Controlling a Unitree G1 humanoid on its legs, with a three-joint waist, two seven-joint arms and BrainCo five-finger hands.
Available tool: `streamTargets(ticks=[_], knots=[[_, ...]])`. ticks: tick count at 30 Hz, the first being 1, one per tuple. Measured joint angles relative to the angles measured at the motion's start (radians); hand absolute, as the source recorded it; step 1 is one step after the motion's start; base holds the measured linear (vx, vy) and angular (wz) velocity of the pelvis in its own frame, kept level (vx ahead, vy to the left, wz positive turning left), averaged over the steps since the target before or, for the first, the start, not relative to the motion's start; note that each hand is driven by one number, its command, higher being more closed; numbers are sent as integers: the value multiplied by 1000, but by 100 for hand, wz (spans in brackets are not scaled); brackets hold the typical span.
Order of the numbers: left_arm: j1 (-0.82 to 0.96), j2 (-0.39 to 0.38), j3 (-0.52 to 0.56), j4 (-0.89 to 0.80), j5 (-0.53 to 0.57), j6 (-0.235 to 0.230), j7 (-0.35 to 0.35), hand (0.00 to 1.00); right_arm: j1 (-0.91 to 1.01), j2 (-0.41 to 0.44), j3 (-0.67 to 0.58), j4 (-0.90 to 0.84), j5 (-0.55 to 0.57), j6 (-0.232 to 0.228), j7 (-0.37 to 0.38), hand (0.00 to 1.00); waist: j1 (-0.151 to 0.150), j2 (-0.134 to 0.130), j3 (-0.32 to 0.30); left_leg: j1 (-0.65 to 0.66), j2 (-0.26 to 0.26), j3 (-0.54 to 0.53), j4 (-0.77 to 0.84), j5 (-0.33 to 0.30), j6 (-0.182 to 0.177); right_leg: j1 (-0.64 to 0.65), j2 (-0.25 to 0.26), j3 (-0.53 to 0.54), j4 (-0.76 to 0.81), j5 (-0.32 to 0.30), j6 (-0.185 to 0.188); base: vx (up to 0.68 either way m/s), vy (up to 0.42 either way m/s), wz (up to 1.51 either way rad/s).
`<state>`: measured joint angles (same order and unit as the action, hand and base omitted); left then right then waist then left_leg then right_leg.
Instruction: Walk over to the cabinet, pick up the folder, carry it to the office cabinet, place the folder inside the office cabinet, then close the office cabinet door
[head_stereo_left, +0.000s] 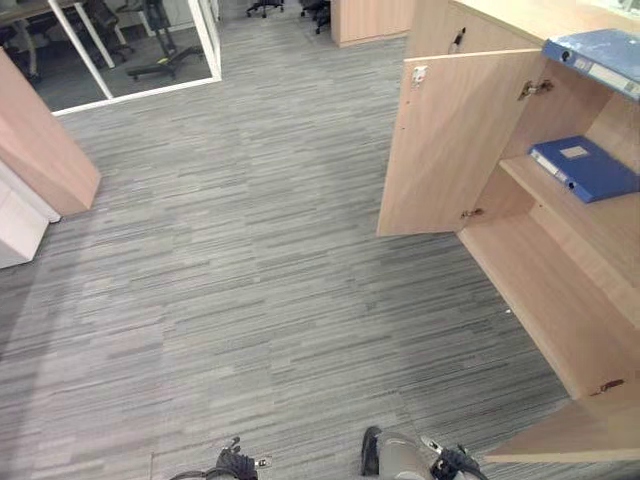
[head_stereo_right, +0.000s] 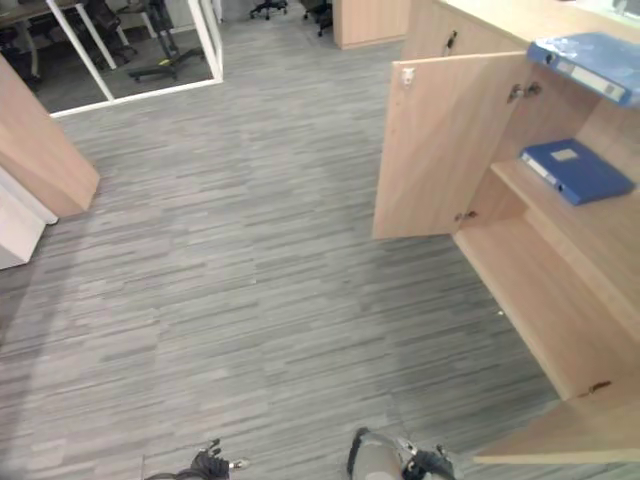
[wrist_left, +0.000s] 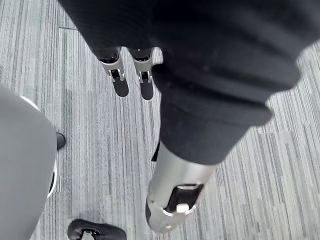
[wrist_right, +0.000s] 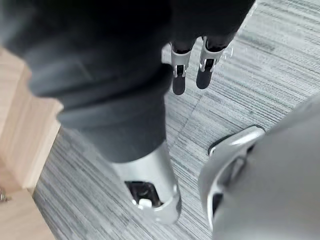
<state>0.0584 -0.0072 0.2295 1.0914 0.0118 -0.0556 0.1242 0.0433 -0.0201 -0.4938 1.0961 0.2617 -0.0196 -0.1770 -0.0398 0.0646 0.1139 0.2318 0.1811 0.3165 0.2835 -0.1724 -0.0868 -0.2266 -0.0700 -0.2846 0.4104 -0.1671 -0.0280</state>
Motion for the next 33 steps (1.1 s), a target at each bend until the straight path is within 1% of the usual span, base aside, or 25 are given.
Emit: streamTargets(ticks=[1,2,5,6,8,9,10,11,12,13,14,15,16,17,18,19,20,21,24,26,28,30,31,32,33], knots=[[1,6,10,-1,0,0,0,0,8,2,-9,1,3,0,0,0,-4,1,0,-45,31,-21,111,-1,-7,31,16,-7,-31,0,0,378,-334,3],[3,5,34,-12,-6,0,-1,0,27,3,-20,0,15,0,0,0,-4,-2,2,-142,92,-70,358,28,-23,91,54,-8,-87,7,-5,299,-244,-3],[14,2,73,-50,-9,0,0,0,39,5,-24,1,32,0,0,0,6,1,3,-290,153,-103,739,21,-28,216,127,28,-183,10,-42,373,-158,-45],[17,0,80,-64,-11,0,0,0,38,5,-23,0,32,1,0,0,9,0,3,-333,148,-90,773,2,-27,258,143,62,-209,6,-68,446,-64,-77],[17,-6,86,-76,-20,-1,1,0,36,5,-24,0,31,2,0,0,20,-2,4,-392,121,-87,756,-27,-6,293,145,104,-235,5,-77,308,31,-86],[17,-14,96,-95,-32,-5,4,0,26,5,-29,6,31,6,-1,0,45,-3,6,-437,96,-84,691,-63,9,323,138,163,-254,13,-66,257,53,-104],[17,-15,100,-99,-33,-5,4,0,22,7,-28,6,31,8,-1,0,51,-5,7,-450,84,-89,648,-76,10,337,134,184,-261,14,-64,378,144,-123],[16,-18,107,-105,-36,-7,5,0,16,13,-24,4,30,10,-2,0,56,-8,10,-475,54,-116,537,-88,15,366,119,218,-275,14,-62,324,192,-92],[15,-19,106,-110,-45,-10,6,0,9,15,-23,0,29,10,-2,0,62,-12,12,-494,12,-157,401,-86,11,388,95,250,-290,6,-50,391,250,-85],[13,-22,107,-111,-52,-12,6,0,4,16,-17,-1,29,10,-2,0,65,-14,13,-501,-8,-183,328,-81,6,395,81,268,-294,0,-39,352,279,-79],[11,-25,109,-110,-58,-13,7,0,-7,15,8,-2,27,9,-3,0,67,-16,15,-518,-45,-251,196,-60,-1,409,52,301,-300,-17,-16,385,328,-72],[8,-26,109,-108,-59,-13,7,0,-9,13,27,-6,26,7,-3,0,68,-16,15,-526,-71,-324,72,-26,-8,419,26,326,-300,-39,12,394,345,-67],[8,-26,109,-108,-59,-13,8,0,-8,13,31,-5,27,6,-3,0,68,-17,14,-522,-75,-350,24,-10,-9,424,17,337,-299,-54,28,414,377,-65],[7,-24,109,-107,-65,-13,8,0,-2,7,71,-4,27,5,-5,0,74,-22,16,-516,-78,-349,36,85,-38,443,-4,361,-290,-78,48,342,318,-61],[4,-22,109,-108,-66,-14,8,0,-2,7,90,-4,26,5,-5,0,78,-27,17,-506,-84,-342,46,117,-29,448,-10,380,-285,-81,52,433,395,-91],[0,-13,109,-110,-66,-14,7,0,-6,14,103,-4,25,5,-3,0,82,-40,15,-499,-92,-322,84,116,-14,448,-29,401,-273,-74,44,447,408,-91],[-1,2,109,-108,-64,-13,7,0,-12,31,102,-5,17,3,-2,0,82,-65,10,-496,-103,-298,120,71,20,441,-49,404,-256,-59,45,516,469,-94],[-1,14,110,-104,-65,-12,6,0,-10,43,97,-1,10,2,-1,0,84,-81,1,-489,-109,-264,140,45,27,426,-68,419,-243,-45,51,414,375,-68],[-8,35,103,-65,-65,-10,5,0,-16,55,68,20,-8,4,3,0,85,-106,-33,-466,-125,-203,156,11,64,407,-108,469,-236,-5,63,322,248,-60],[-6,63,71,-34,-66,3,5,0,-27,50,40,51,-9,12,14,0,84,-103,-61,-424,-148,-187,130,1,80,378,-143,490,-208,40,78,302,199,-77],[-5,81,43,-23,-67,10,5,0,-32,43,36,56,-8,19,19,0,84,-99,-63,-379,-161,-184,95,-2,85,346,-151,491,-142,56,90,216,119,-69],[8,98,11,-20,-75,16,5,0,-30,39,12,56,-8,19,19,0,81,-97,-63,-293,-165,-158,31,-6,90,264,-151,488,55,74,114,262,95,-72],[11,98,1,-20,-78,18,4,0,-28,36,5,56,-8,19,19,0,79,-95,-61,-256,-165,-157,7,-9,94,230,-151,475,142,94,113,212,48,-53],[14,97,-3,-21,-80,19,4,0,-27,32,5,55,-8,19,18,0,77,-85,-56,-227,-161,-158,-15,-13,100,202,-149,460,205,85,109,144,2,-56],[12,94,-9,-20,-84,18,4,0,-30,22,8,47,-8,19,18,0,73,-70,-48,-171,-144,-162,-58,-31,99,145,-137,406,315,7,97,119,-20,-56]])
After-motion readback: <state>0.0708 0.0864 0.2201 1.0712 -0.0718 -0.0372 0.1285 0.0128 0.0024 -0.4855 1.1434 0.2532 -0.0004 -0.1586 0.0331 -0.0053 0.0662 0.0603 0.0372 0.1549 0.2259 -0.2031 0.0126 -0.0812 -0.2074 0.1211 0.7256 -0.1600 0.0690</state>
